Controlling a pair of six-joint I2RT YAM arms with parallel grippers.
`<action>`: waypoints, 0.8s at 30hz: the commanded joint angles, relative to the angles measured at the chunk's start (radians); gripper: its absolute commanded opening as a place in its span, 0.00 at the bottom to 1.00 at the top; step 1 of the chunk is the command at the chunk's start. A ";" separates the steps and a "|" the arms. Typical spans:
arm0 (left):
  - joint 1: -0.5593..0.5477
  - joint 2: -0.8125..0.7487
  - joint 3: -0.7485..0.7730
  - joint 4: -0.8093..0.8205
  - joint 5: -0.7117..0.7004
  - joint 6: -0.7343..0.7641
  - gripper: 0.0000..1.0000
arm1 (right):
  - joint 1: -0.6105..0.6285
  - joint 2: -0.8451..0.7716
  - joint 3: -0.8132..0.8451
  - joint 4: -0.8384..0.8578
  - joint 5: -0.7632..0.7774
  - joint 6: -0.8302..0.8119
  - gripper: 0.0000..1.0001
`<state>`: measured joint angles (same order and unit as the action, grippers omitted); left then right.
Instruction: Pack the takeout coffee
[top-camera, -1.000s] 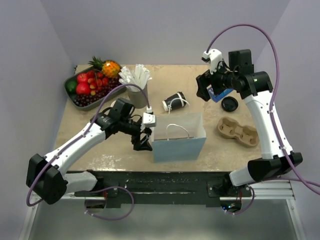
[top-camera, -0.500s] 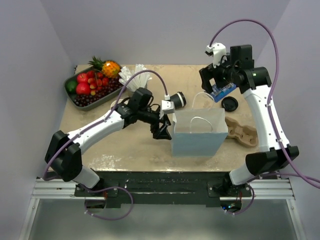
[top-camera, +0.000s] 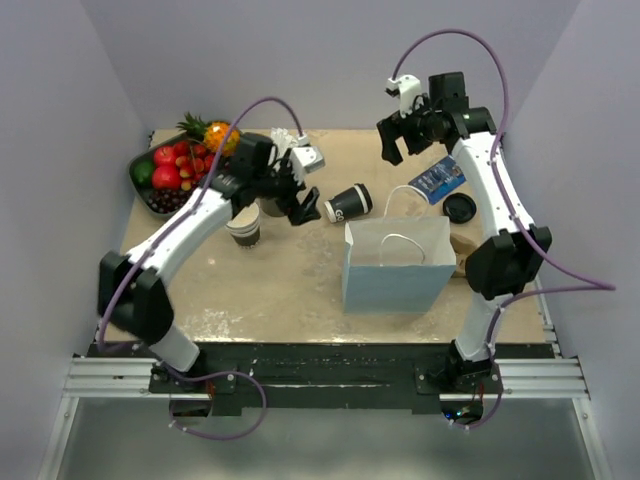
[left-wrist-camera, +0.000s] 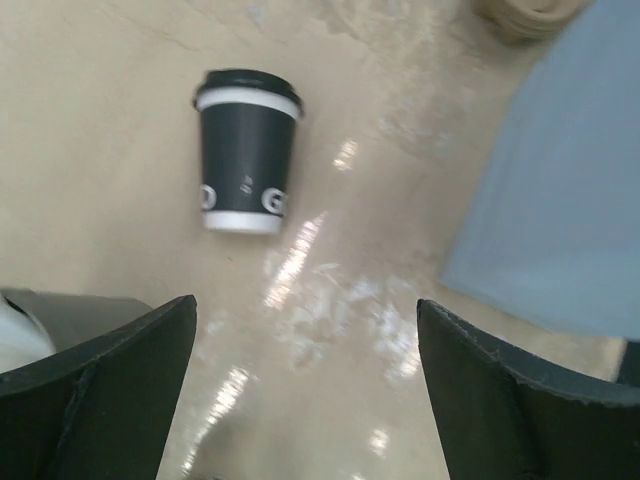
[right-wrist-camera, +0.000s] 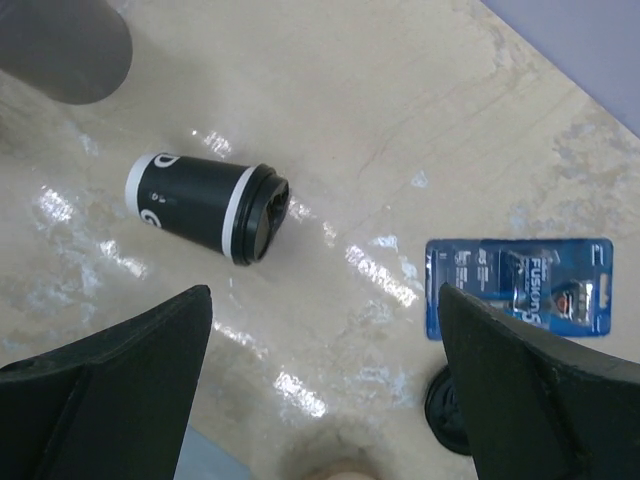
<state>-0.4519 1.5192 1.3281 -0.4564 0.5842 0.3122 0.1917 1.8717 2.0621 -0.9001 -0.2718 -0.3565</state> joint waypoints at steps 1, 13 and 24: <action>0.002 0.255 0.261 -0.021 -0.079 0.042 0.95 | -0.008 0.108 0.113 0.033 -0.075 0.017 0.98; 0.001 0.565 0.431 0.151 -0.021 -0.015 0.96 | -0.038 0.395 0.243 0.035 -0.288 0.074 0.99; -0.042 0.662 0.494 0.203 -0.041 0.013 1.00 | -0.040 0.392 0.196 0.010 -0.328 0.073 0.99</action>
<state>-0.4591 2.1704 1.7630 -0.3164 0.5457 0.3016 0.1501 2.3196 2.2513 -0.8906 -0.5514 -0.2955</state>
